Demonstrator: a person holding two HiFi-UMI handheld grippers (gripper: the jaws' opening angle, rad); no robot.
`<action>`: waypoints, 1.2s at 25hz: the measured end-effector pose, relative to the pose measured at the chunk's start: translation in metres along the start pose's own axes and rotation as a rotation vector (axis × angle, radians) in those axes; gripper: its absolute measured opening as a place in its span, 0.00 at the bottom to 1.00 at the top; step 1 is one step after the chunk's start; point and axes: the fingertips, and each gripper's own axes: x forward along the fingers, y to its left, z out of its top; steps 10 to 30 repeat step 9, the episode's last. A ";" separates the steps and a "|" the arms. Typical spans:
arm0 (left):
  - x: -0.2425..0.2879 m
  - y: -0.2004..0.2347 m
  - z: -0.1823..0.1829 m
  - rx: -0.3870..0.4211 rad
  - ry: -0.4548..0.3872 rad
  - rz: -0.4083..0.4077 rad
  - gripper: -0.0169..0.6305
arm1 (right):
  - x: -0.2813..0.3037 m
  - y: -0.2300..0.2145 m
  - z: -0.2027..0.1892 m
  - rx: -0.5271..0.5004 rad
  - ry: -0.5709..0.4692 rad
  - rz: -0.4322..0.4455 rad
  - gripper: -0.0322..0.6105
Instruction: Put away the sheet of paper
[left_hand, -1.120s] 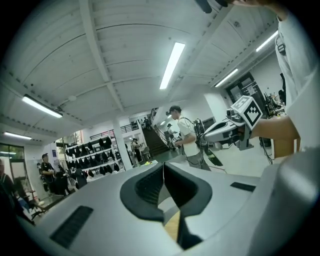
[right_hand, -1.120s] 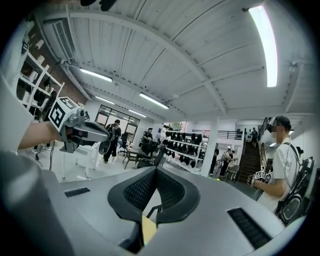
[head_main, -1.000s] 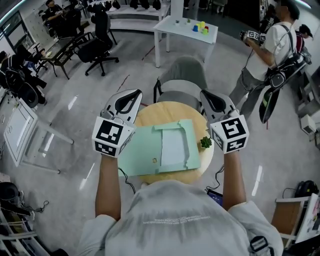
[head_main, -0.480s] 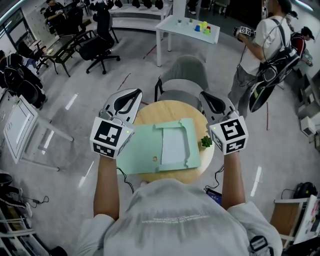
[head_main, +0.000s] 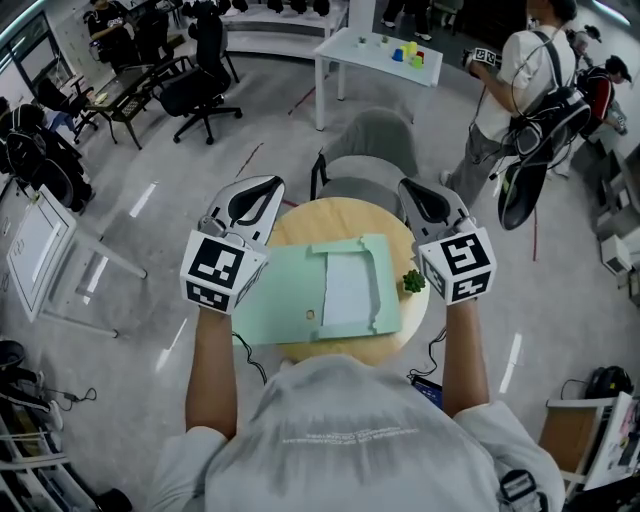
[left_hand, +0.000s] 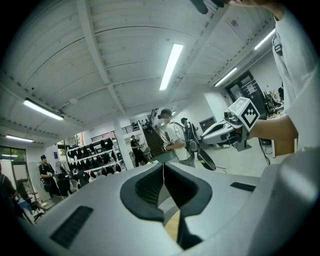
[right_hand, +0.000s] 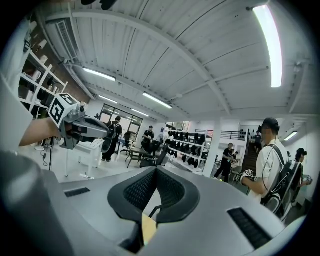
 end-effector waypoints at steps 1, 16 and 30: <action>0.000 0.000 -0.001 -0.002 0.003 0.000 0.06 | 0.001 0.000 0.000 0.002 0.000 -0.001 0.09; 0.000 -0.001 -0.003 -0.014 0.009 -0.005 0.06 | 0.004 0.002 -0.003 0.009 0.005 0.007 0.09; 0.000 -0.001 -0.003 -0.014 0.009 -0.005 0.06 | 0.004 0.002 -0.003 0.009 0.005 0.007 0.09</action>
